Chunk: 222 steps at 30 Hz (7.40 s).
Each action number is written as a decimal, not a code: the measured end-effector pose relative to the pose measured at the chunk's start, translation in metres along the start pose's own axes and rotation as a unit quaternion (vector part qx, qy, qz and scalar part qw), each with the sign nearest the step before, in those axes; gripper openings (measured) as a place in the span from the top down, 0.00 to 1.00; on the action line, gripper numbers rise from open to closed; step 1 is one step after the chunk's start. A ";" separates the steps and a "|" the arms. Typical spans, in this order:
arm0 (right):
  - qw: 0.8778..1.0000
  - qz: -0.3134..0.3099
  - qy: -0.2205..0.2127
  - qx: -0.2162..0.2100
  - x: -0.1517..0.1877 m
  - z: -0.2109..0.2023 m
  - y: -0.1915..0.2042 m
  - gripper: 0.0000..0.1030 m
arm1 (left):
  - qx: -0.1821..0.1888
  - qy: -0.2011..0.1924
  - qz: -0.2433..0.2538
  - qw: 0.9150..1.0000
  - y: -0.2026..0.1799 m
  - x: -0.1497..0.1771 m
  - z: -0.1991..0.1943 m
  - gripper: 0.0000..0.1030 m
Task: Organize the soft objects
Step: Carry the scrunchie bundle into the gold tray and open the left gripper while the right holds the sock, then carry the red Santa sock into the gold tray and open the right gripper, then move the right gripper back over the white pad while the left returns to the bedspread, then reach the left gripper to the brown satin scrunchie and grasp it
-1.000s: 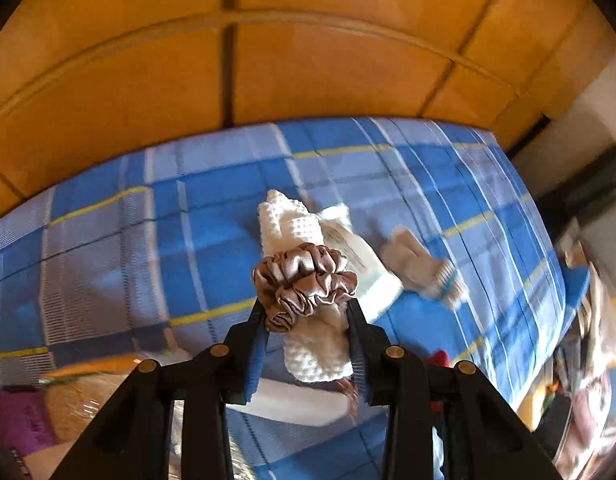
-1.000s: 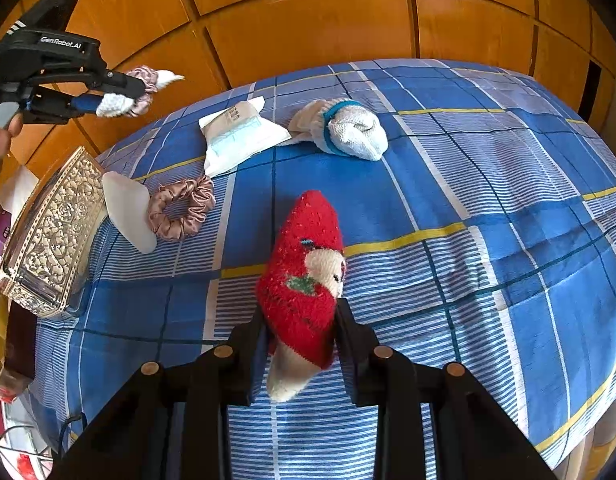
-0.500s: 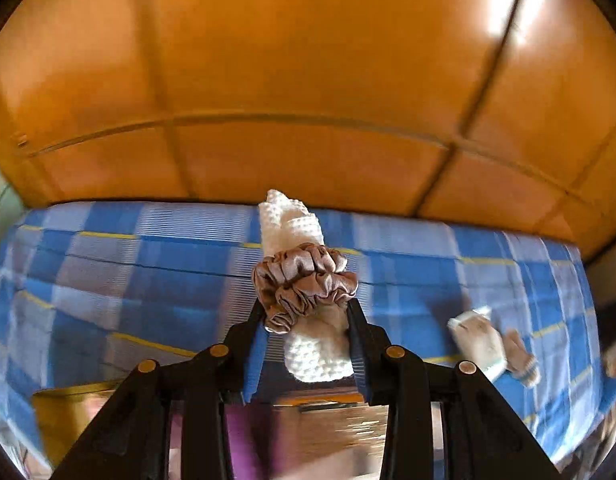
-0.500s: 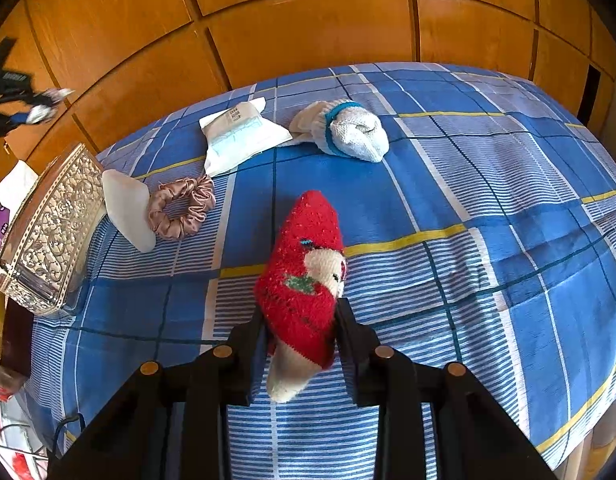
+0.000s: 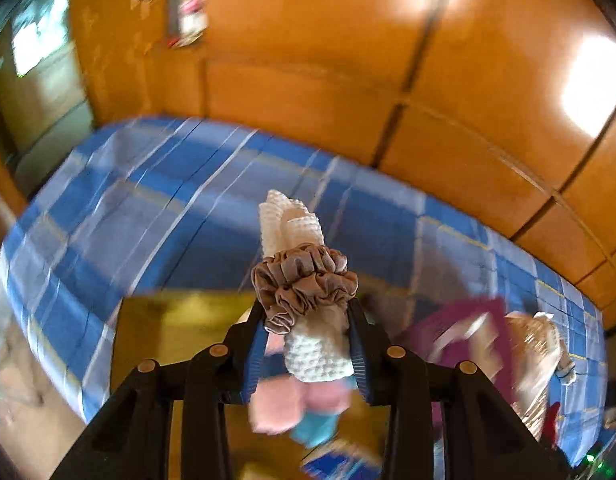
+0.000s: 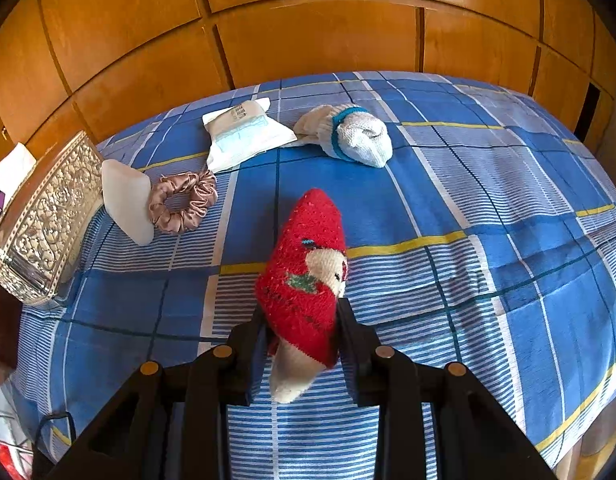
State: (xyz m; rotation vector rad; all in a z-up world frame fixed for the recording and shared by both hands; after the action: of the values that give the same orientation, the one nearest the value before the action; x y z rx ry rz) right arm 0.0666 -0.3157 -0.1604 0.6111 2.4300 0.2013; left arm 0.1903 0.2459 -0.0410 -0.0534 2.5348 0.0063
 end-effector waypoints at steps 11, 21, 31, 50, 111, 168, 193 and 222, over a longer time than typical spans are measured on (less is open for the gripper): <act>1.000 -0.010 0.002 0.021 0.000 0.001 0.004 0.72 | -0.002 0.058 -0.022 0.998 0.035 0.093 0.059 0.55; 0.999 -0.006 0.016 0.027 -0.003 0.004 0.005 0.74 | -0.005 0.023 -0.048 0.999 0.028 0.110 0.048 0.33; 1.000 -0.010 0.016 -0.001 -0.031 -0.005 0.019 0.79 | 0.011 -0.004 -0.007 1.000 -0.007 0.148 0.011 0.31; 0.981 -0.133 0.000 -0.142 -0.111 -0.040 0.221 0.79 | 0.018 -0.035 0.021 0.999 -0.034 0.162 -0.030 0.29; 0.911 -0.313 0.057 -0.264 0.094 -0.084 0.343 0.60 | -0.076 -0.092 0.040 0.992 -0.030 0.162 -0.063 0.20; 0.992 0.004 0.105 -0.075 -0.004 -0.023 0.007 0.78 | 0.049 -0.151 0.219 0.963 -0.182 0.117 -0.097 0.20; 0.996 0.051 0.062 -0.050 0.006 -0.017 -0.030 0.39 | 0.155 -0.017 0.423 0.892 -0.459 0.088 0.010 0.32; 0.996 0.056 0.049 -0.048 0.008 -0.016 -0.026 0.34 | 0.163 -0.001 0.427 0.890 -0.451 0.153 0.061 0.84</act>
State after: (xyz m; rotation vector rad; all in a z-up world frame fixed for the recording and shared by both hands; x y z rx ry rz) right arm 0.0413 -0.3351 -0.1596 0.7095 2.4637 0.4014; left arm 0.1178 -0.2091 -0.1751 1.1815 2.3129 -0.0695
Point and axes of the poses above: each gripper's, at about its wrist camera, not at the fingertips, and z roughly the way its jaws point, y to its left, x to its underside, the point moved 6 cm from there along z, roughly the way its jaws point, and after that the axes turned 15 degrees about z, right-handed, at the moved point
